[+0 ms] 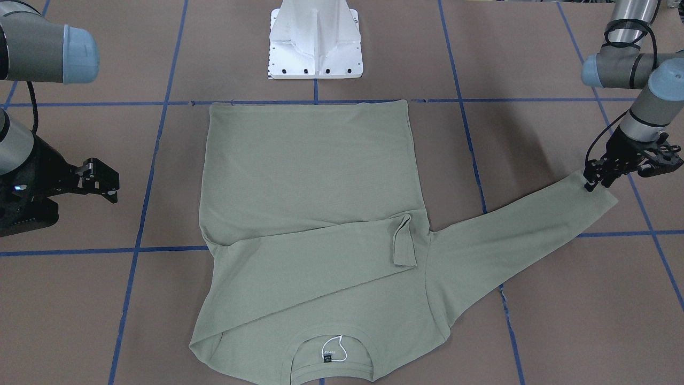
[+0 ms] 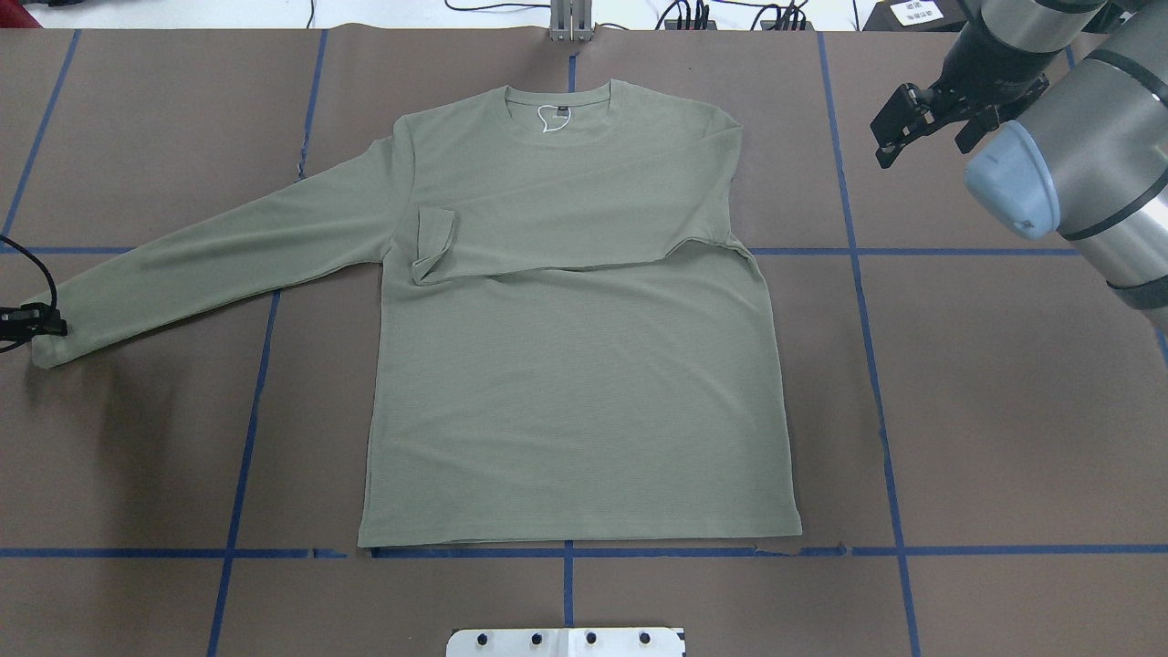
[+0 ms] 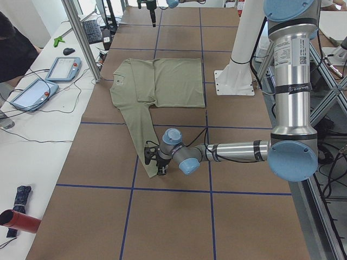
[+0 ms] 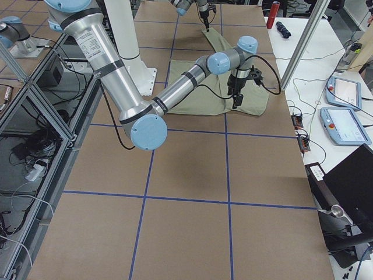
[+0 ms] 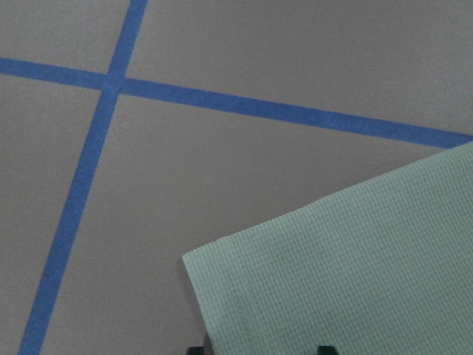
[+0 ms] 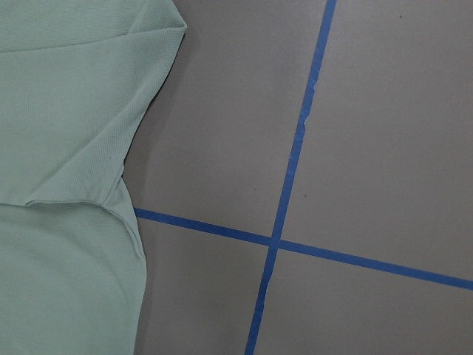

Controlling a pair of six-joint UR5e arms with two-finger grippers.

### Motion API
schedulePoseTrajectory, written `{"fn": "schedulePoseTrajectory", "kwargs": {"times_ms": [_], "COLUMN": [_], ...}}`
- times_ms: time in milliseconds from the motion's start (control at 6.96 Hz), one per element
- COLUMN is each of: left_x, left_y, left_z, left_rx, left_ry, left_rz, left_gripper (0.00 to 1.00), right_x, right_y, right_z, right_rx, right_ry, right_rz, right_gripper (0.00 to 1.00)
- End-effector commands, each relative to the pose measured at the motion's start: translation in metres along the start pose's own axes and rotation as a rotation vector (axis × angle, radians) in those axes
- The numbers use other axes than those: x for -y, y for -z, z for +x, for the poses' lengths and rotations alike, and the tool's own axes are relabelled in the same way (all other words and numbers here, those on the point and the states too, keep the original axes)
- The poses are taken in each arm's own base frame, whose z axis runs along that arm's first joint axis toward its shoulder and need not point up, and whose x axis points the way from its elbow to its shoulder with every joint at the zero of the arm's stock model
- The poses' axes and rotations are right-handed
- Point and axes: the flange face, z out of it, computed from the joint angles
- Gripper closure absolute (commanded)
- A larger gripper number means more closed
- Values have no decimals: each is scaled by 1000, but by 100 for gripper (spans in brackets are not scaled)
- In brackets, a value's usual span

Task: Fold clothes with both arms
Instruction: 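Release the sleeve and raise the right gripper while the left gripper grasps the other cuff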

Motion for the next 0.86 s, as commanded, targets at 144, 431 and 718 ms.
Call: {"fn": "schedulePoseTrajectory", "kwargs": {"times_ms": [144, 431, 718], "left_x": [0, 0, 3], "left_y": [3, 4, 13], "left_z": [3, 4, 16], "left_rx": [-9, -10, -36], "left_ry": [2, 36, 75], "left_rz": [-3, -1, 9], "left_gripper": [78, 92, 100], "right_x": [0, -1, 1], "right_y": [-1, -2, 4], "right_z": [3, 3, 11], "right_rx": [-1, -1, -4], "right_ry": [-3, -3, -16], "right_rz": [-2, -2, 6], "right_gripper": [0, 0, 0]}}
